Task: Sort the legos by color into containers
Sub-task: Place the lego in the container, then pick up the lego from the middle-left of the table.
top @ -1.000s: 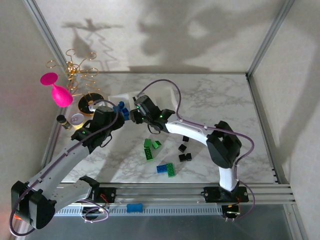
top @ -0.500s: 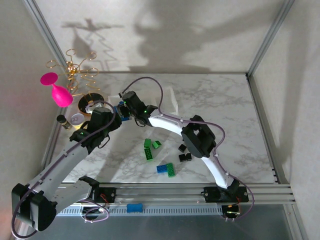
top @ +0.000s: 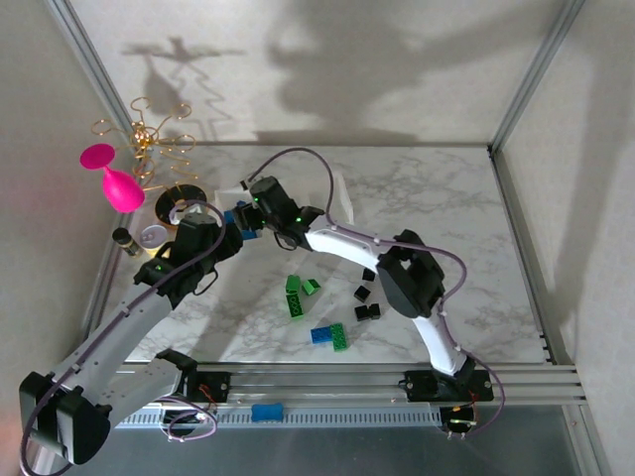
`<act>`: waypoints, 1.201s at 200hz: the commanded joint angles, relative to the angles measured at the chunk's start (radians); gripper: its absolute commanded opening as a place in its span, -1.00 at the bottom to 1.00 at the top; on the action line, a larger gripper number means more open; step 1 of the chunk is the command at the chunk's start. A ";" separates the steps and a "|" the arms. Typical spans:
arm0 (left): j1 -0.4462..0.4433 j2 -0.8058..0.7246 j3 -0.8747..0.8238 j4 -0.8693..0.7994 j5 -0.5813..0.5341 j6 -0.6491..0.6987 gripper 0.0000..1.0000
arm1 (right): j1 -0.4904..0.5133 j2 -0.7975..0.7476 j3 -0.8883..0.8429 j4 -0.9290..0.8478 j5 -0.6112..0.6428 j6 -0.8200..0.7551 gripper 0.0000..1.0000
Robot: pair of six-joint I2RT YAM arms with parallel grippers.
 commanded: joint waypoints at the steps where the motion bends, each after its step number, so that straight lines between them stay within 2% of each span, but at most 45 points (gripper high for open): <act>1: -0.017 -0.019 -0.007 0.029 0.051 0.002 0.44 | -0.019 -0.139 -0.095 0.038 -0.004 0.020 0.19; 62: -0.101 0.011 0.000 0.045 0.060 -0.012 0.43 | -0.057 -0.380 -0.382 0.031 -0.030 0.098 0.23; 112: -0.282 0.086 0.012 0.042 0.112 0.045 0.43 | -0.113 -0.554 -0.591 -0.066 -0.070 0.218 0.29; 128: -0.336 0.124 0.020 0.014 0.100 0.030 0.45 | -0.129 -0.615 -0.656 -0.105 -0.060 0.246 0.33; 169: -0.449 0.216 0.037 -0.011 0.176 0.003 0.45 | -0.182 -0.740 -0.787 -0.232 -0.078 0.315 0.44; 240: -0.744 0.298 0.016 0.047 0.202 0.181 0.41 | -0.286 -0.968 -0.969 -0.327 -0.119 0.367 0.61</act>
